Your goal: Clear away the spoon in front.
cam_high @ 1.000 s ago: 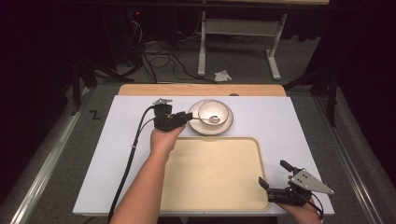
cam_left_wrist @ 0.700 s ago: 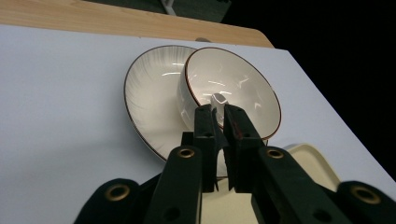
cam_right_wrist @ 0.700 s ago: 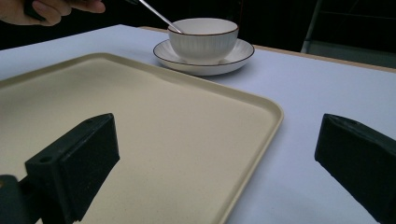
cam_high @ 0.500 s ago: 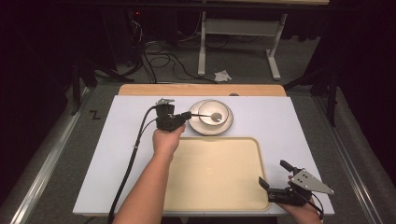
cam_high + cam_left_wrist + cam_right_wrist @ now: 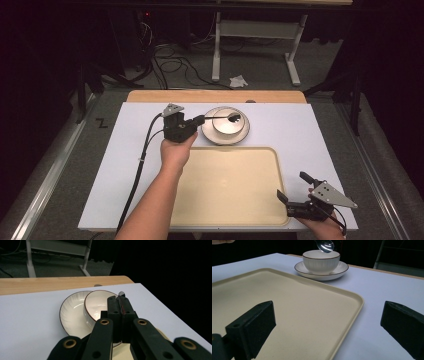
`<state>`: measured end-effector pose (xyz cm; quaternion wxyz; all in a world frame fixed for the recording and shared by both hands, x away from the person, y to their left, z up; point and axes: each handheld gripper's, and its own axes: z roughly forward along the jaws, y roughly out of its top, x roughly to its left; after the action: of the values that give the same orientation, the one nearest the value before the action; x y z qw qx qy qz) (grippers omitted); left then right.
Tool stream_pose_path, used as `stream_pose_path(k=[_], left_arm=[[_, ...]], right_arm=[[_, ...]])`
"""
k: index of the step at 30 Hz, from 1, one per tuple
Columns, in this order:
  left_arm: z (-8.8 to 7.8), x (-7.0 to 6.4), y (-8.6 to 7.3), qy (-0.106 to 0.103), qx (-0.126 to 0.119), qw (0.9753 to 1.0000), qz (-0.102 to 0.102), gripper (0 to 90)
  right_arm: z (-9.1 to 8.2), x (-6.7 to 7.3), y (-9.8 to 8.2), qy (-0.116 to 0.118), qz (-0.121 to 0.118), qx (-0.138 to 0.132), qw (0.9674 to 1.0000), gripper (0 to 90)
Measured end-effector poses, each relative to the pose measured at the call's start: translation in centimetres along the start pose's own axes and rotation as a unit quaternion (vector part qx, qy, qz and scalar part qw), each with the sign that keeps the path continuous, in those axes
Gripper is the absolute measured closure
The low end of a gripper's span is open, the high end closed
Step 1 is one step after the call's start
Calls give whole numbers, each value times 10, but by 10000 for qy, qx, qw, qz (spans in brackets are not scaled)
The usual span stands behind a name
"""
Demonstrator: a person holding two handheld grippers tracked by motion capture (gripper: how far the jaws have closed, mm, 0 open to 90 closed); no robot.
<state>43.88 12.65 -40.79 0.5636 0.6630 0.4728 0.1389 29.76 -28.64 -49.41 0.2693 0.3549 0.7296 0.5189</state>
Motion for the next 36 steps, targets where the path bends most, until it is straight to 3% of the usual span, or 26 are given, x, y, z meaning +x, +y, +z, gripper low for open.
stream_pose_path(k=[5,19,23,32,36], left_arm=[[-14,-8,-1,-28,-156,9997,169,898],[-54,-11,-19,-157,-373,9989,244,898],[-64,-9,-29,-159,-423,9986,261,898],[-97,0,-71,-340,-449,9984,-72,898],[-109,2,-85,-352,-426,9984,-86,898]], right_arm=[[0,0,0,11,-17,4,10000,4],[1,3,0,53,-64,41,10000,4],[1,3,0,51,-62,45,10000,4],[1,3,0,57,-93,62,9999,4],[2,4,0,66,-94,73,9999,4]])
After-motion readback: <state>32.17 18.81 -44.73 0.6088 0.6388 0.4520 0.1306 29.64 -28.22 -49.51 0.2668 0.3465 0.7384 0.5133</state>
